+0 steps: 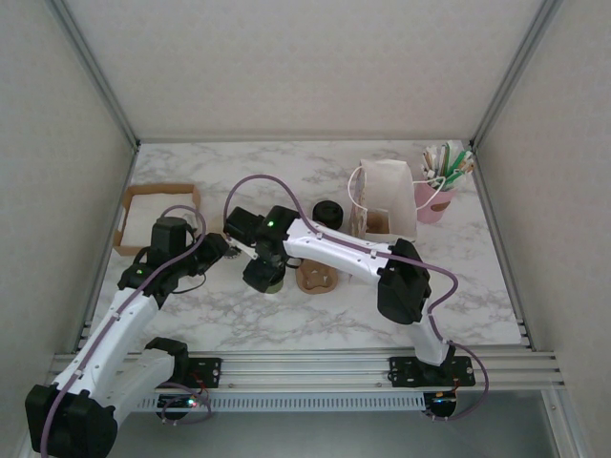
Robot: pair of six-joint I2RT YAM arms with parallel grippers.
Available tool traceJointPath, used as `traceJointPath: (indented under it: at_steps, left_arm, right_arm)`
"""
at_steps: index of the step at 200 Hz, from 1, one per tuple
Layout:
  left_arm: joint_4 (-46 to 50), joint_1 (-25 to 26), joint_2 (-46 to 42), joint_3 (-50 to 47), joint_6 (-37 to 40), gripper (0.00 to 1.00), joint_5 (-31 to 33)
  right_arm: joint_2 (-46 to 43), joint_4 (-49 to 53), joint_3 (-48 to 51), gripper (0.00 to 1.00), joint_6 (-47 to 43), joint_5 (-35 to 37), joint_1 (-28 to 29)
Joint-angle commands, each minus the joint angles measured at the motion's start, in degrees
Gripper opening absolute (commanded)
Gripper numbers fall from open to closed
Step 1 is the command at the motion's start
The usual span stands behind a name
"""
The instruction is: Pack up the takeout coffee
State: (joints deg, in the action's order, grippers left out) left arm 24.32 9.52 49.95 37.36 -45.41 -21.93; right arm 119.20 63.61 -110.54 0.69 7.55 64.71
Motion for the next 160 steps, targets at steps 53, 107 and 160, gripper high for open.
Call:
traceJointPath:
  at_steps: [53, 107, 160]
  left_arm:
    - [0.2, -0.9, -0.1, -0.5, 0.9, 0.28, -1.2]
    - [-0.2, -0.9, 0.3, 0.3, 1.0, 0.28, -1.5]
    - [-0.4, -0.9, 0.2, 0.6, 1.0, 0.28, -1.4]
  right_arm:
    - [1.2, 1.7, 4.8, 0.86, 3.4, 3.5, -0.6]
    - [-0.4, 5.0, -2.7, 0.86, 4.9, 1.9, -1.5]
    - [-0.2, 7.5, -7.7, 0.89, 5.6, 1.0, -2.1]
